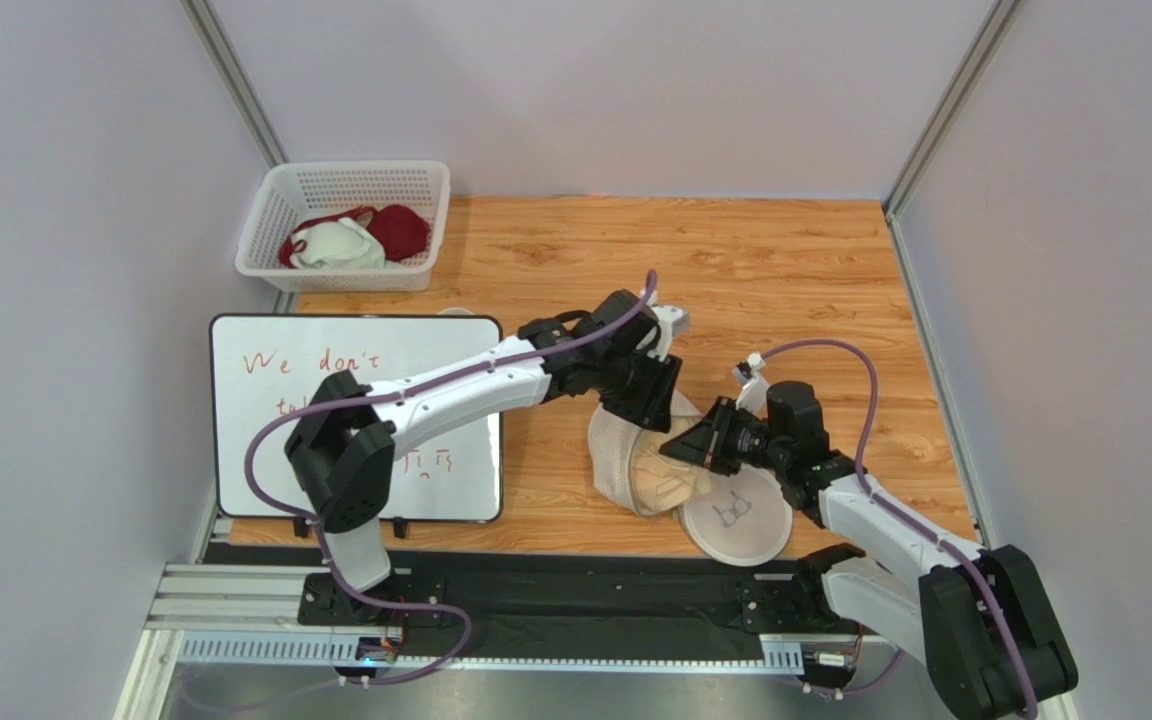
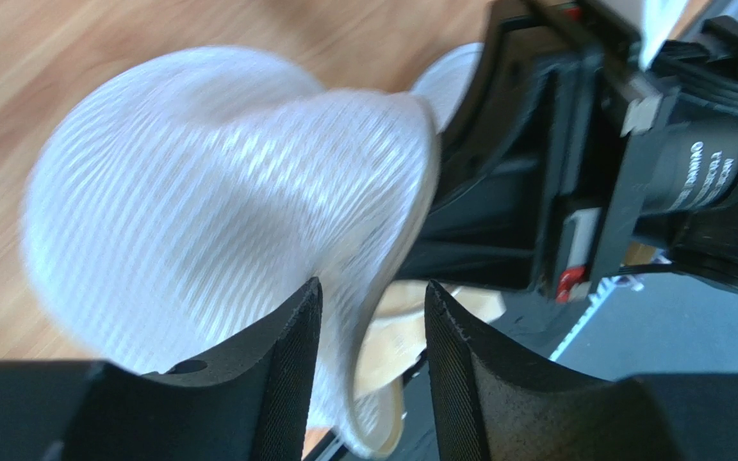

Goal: Place the bra in the laundry bag and zip it closed

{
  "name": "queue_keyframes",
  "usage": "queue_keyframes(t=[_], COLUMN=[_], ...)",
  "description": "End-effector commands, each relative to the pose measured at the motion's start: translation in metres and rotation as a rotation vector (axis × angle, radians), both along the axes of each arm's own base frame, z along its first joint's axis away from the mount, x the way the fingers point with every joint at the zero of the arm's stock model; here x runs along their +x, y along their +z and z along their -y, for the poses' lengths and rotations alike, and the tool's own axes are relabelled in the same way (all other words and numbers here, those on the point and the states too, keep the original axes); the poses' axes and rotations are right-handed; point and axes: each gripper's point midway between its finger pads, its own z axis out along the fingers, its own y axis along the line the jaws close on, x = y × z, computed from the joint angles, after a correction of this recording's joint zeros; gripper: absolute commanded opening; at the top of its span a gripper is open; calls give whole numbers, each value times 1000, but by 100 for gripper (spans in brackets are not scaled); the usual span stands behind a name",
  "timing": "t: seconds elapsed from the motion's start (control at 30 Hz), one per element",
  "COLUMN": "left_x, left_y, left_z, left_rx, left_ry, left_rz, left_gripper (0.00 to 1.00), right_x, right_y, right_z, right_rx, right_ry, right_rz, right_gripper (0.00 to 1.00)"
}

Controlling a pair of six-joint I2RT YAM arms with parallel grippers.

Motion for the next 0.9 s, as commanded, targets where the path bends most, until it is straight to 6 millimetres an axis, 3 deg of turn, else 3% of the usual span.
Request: queue_keyframes(t=[0.0,0.13,0.17,0.23,0.27,0.3,0.43,0.7,0.87], left_x=[39,66,71,78,82,83,96,79,58], left_y=[48,39,35,14,13,-5,-38,-99,-110], left_z=[-39,-73,-78,-84,-81,-80,-91,-87,-67], left_rx=[-78,-32,-17,62,72,115,243,351,297], left_ry=[168,293,309,318,318,311,380,361,329], left_rz=[117,149,147,129,129,102,102,9,-12], left_gripper=[51,39,31,23,18,15,9,6,5], right_x=[13,16,16,17,17,17,17,22,28], right_y=[8,7,7,7,6,5,7,6,6], right_z=[-3,-2,-2,-1,-1,0,0,-5,-13], right_rx=[39,29,29,29,28,28,39,82,100], right_ry=[-25,-26,-26,-29,-31,-32,-32,-23,-20], right_rz=[76,77,80,75,73,72,67,59,60], right_gripper=[0,0,0,0,0,0,0,0,0])
